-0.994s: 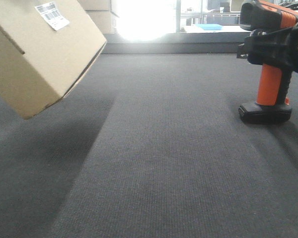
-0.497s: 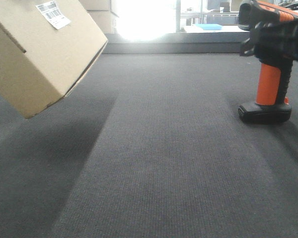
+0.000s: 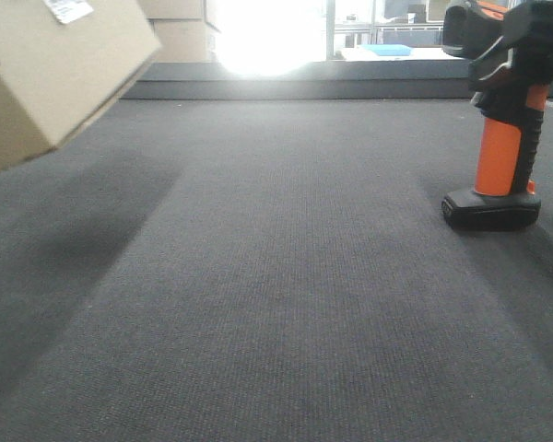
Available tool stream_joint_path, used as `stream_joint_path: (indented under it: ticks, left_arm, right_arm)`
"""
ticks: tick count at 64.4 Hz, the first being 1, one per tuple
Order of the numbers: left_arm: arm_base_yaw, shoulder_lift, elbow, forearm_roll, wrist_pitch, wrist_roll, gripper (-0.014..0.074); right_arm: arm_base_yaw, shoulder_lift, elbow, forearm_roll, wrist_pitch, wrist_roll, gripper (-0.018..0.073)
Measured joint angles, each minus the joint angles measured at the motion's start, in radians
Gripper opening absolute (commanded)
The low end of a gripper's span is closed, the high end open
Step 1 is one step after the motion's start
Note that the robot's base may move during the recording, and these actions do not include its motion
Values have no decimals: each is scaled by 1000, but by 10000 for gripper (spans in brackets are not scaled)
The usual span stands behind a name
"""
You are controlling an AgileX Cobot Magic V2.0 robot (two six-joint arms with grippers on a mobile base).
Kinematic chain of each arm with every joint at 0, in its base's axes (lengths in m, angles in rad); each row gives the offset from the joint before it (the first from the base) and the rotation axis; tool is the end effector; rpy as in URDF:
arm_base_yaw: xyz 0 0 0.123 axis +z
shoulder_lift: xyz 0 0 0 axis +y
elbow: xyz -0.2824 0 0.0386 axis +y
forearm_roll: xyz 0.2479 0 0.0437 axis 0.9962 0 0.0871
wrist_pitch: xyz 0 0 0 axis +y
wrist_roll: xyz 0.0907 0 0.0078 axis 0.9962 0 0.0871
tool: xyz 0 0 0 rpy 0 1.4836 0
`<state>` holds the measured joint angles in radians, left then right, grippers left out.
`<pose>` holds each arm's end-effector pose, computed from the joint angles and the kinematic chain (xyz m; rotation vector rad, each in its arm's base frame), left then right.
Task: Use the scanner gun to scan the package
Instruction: 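Open the right gripper and raise it off the scanner gun, then lower the cardboard box onto the table and open the left gripper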
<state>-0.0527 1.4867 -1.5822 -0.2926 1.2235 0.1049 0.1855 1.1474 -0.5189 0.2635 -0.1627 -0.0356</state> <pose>0.3009 -0.0406 0.3998 0.1710 2.5770 -0.3745 0.2264 0.0386 0.2517 0.0662 1.9604 0.2288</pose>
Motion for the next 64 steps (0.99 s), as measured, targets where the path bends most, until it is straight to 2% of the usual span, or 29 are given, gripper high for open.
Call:
stream_joint_path:
  ticks: [6, 18, 25, 38, 53, 59, 64]
  left_arm:
    - [0, 30, -35, 75, 0, -8, -111]
    - [0, 93, -44, 219, 4, -22, -111]
    - [0, 129, -44, 254, 4, -23, -111]
    - [0, 198, -42, 266, 4, -26, -111]
    - [0, 250, -20, 303, 2, -26, -109]
    - [0, 253, -1, 307, 2, -26, -40]
    - [0, 251, 10, 309, 0, -26, 65]
  right_arm:
    - [0, -55, 16, -7, 50, -2, 294]
    - [0, -206, 41, -41, 151, -2, -171]
    - [0, -301, 42, -88, 189, -2, -163]
    - [0, -465, 42, -155, 252, -2, -162]
    - [0, -591, 43, -201, 265, -4, -162]
    - [0, -606, 43, -203, 270, -4, -162]
    - [0, -608, 43, -205, 274, -4, -162]
